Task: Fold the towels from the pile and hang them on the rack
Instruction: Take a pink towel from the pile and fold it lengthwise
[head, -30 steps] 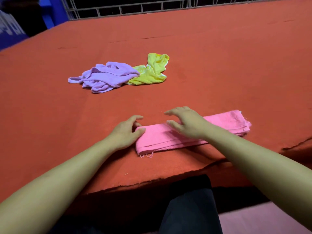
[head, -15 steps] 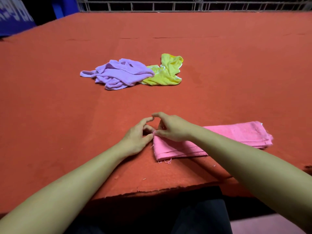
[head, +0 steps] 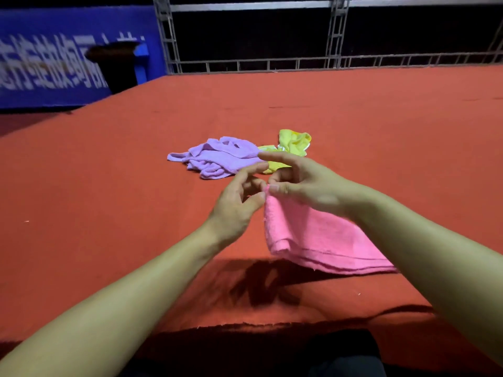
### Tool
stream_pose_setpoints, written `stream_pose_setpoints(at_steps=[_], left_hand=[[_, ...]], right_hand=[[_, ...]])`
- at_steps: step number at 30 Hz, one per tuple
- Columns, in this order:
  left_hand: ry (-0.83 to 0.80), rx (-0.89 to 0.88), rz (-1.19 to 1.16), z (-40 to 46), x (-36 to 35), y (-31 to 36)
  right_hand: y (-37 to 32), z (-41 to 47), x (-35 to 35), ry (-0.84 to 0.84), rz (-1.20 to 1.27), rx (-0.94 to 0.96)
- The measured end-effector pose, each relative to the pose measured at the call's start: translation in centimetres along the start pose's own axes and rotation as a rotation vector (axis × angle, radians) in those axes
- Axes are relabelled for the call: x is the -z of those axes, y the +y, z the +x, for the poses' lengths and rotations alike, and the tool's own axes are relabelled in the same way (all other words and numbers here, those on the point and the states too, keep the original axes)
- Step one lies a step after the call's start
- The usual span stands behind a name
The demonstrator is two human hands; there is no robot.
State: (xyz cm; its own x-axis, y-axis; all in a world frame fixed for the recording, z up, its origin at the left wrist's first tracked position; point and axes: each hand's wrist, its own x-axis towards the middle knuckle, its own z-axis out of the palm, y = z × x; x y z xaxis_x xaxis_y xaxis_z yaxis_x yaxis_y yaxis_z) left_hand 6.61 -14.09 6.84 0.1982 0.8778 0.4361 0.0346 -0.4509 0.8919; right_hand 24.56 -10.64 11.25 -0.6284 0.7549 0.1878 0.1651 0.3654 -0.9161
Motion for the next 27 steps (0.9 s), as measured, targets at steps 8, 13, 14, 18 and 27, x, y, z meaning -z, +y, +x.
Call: stream_pose_setpoints(at_steps=[8, 13, 14, 18, 27], left_hand=[[0.144, -0.159, 0.120, -2.7, 5.1, 14.5], [0.276, -0.156, 0.266, -7.9, 8.6, 22.2], [0.310, -0.151, 0.310, -9.3, 9.4, 23.6], [0.481, -0.084, 0.458, -15.9, 11.6, 28.5], [0.829, 0.221, 0.504, -36.4, 12.6, 35.2]], right_hand=[[-12.9, 1.0, -4.0, -0.101, 0.270, 0.303], [-19.6, 1.9, -9.5, -0.257, 0.427, 0.390], [-20.6, 1.9, -10.9, -0.293, 0.454, 0.403], [-23.8, 1.5, -17.0, -0.474, 0.541, 0.411], [-28.7, -3.3, -34.3, -0.953, 0.598, 0.380]])
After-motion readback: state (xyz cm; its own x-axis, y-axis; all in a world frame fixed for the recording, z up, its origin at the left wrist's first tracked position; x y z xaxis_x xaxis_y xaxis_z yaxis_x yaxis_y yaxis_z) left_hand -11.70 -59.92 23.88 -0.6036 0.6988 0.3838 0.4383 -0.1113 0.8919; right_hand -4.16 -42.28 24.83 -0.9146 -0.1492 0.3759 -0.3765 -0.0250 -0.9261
